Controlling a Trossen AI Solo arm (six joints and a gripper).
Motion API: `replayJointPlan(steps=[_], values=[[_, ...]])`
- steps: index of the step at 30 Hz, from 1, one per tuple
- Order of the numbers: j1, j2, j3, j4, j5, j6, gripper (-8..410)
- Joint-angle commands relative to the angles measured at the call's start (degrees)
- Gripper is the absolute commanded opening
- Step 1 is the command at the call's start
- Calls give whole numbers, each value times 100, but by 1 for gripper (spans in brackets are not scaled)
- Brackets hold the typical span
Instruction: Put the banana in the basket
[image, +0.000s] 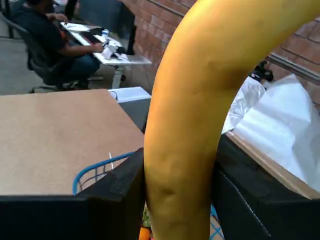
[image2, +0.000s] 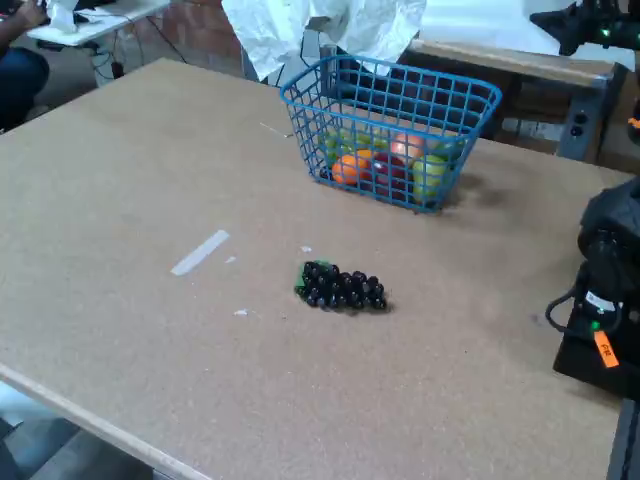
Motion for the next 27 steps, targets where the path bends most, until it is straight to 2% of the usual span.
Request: replayJointPlan(steps=[1,3,7,9,15,27], values=[[-1021,-20,-931,918,-579,284,-1],[-1250,-20,-1126,1102,-671,317,-1],[-1753,-20,-1419,1220,-1543,839,-1],[-2000,-20,-1563,1309,-1829,1040,-1],[-2339,0,-2013,1554,-1871,1040,-1],[-2415,426,-2660,2116,-2129,1211,-1]])
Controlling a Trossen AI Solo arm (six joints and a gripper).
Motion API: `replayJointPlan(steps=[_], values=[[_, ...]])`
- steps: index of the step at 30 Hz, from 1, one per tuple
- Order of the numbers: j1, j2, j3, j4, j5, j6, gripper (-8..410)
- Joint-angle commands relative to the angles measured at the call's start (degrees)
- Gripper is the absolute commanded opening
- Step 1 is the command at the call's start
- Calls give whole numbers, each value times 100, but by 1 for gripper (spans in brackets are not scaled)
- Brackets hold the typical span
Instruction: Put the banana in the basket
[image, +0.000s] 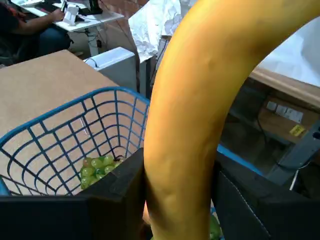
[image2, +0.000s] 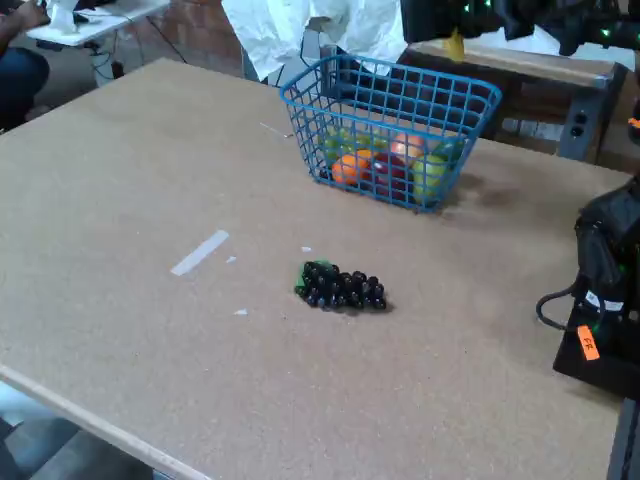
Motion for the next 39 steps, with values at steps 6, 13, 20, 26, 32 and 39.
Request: replayJointPlan(steps=[6,13,20,26,32,39], values=[[-13,702,-273,428,-573,308,-1],[-13,1143,-273,802,-599,313,-1],[-20,1427,-214,1314,-599,302,-1],[-20,1447,-90,1375,-605,258,0],[-20,1445,-50,1451,-739,254,28],[-20,1445,-50,1596,-793,275,115]])
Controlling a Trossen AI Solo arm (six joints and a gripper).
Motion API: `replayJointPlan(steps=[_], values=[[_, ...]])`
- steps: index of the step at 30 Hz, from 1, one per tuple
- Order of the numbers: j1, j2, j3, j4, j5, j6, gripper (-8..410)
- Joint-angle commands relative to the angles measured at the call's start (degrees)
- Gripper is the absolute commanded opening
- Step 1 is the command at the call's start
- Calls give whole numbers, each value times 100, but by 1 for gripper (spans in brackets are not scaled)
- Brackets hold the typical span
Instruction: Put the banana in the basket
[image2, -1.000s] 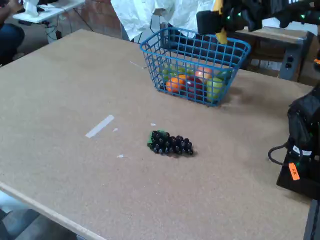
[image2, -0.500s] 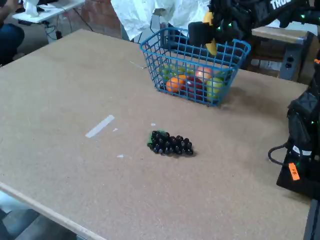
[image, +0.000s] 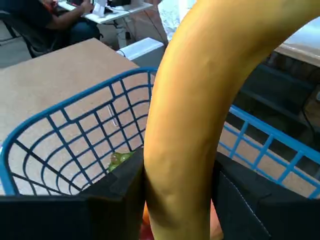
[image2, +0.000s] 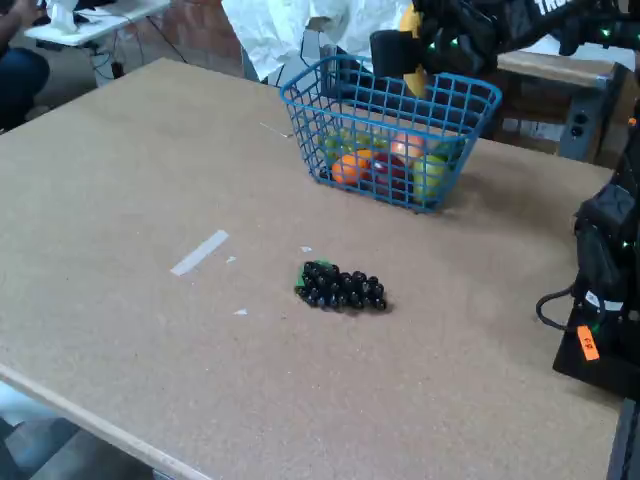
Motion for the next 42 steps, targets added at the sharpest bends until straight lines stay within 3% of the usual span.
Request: replayJointPlan(steps=[1,8,14,42], values=[[0,0,7,138,-33,9,127],[0,0,7,216,-28,37,191],[0,0,7,223,-20,33,213],[0,-2,7,208,-22,2,215]])
